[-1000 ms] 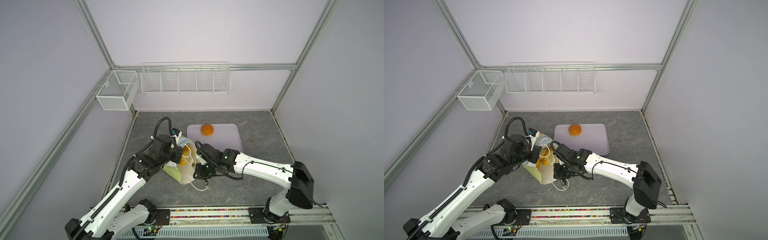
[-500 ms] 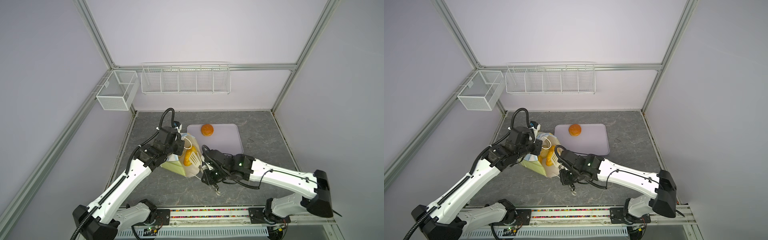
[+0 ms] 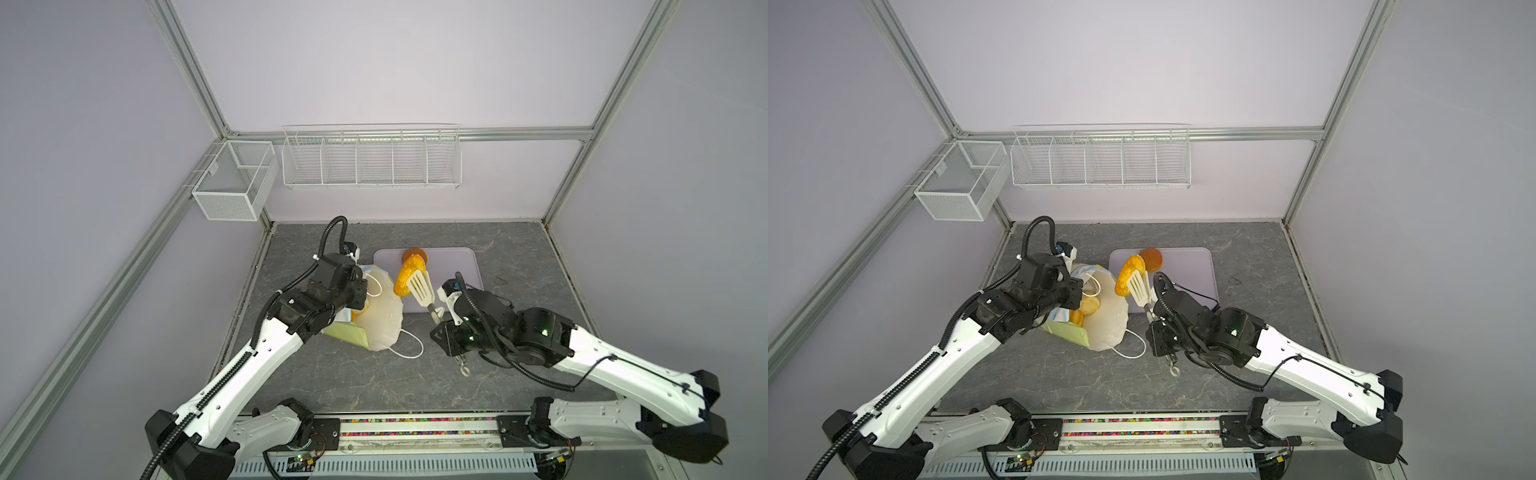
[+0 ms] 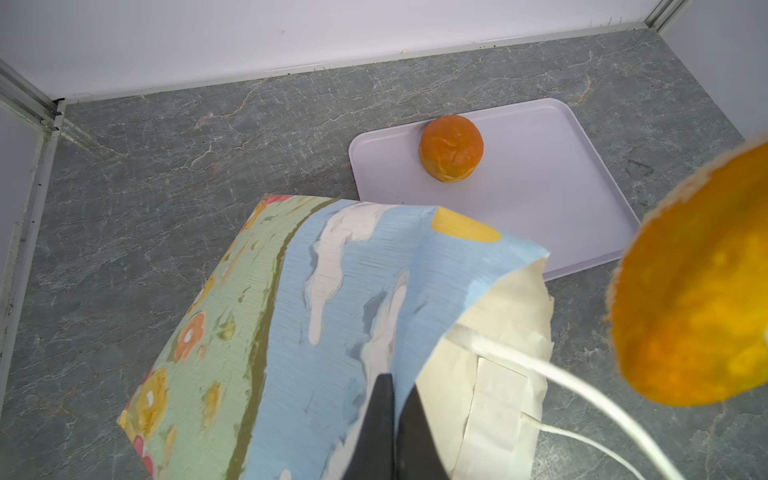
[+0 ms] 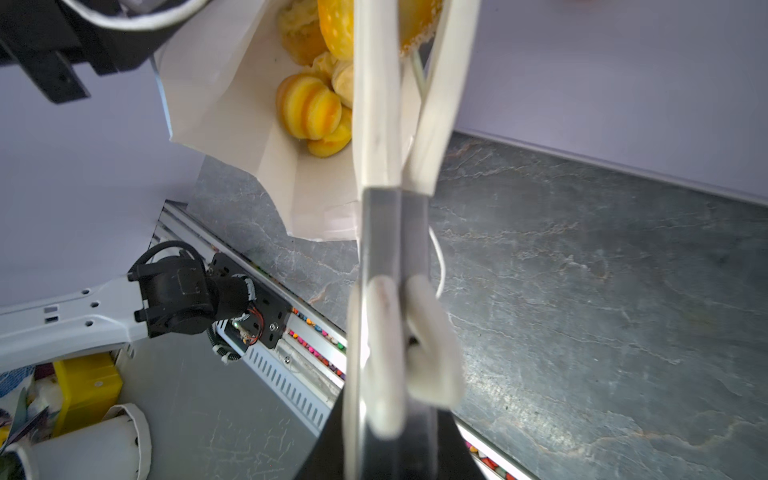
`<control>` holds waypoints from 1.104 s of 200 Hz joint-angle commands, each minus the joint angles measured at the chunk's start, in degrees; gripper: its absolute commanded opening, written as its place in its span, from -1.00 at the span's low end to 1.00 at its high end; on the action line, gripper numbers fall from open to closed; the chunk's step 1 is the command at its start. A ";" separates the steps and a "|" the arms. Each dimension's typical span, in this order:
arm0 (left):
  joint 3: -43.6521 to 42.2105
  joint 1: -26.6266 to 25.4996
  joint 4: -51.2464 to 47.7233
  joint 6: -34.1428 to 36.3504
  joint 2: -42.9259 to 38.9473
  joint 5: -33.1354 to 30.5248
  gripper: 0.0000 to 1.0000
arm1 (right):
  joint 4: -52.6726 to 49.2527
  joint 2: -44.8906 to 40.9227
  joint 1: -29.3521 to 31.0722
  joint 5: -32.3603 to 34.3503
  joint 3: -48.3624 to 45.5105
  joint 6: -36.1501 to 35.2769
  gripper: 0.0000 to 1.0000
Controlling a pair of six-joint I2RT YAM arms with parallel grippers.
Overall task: Take the fake bread out of the paper bag
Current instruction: 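Lift the clamped sesame roll out of the bag with the right gripper's tongs, then lower the sesame roll onto the lavender tray beside the bun and open tongs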
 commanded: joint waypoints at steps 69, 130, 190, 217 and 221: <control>1.73 0.08 -2.87 0.25 -0.81 0.49 -1.00 | -21.83 13.20 -20.42 10.12 10.30 -16.17 -0.88; 2.12 0.17 -3.56 1.13 -0.69 0.70 -1.00 | -24.17 31.82 -24.77 18.71 17.10 -23.41 -0.87; -0.25 0.40 -2.81 1.18 -1.33 0.20 -1.00 | -25.64 42.02 -25.14 17.45 21.56 -25.09 -0.64; -0.35 0.57 -2.52 1.50 -0.55 0.40 -1.00 | -25.15 42.30 -24.72 14.50 21.49 -25.20 -0.43; -0.37 0.69 -2.44 1.58 -0.51 0.37 -1.00 | -25.13 42.30 -24.62 14.10 21.58 -25.27 -0.40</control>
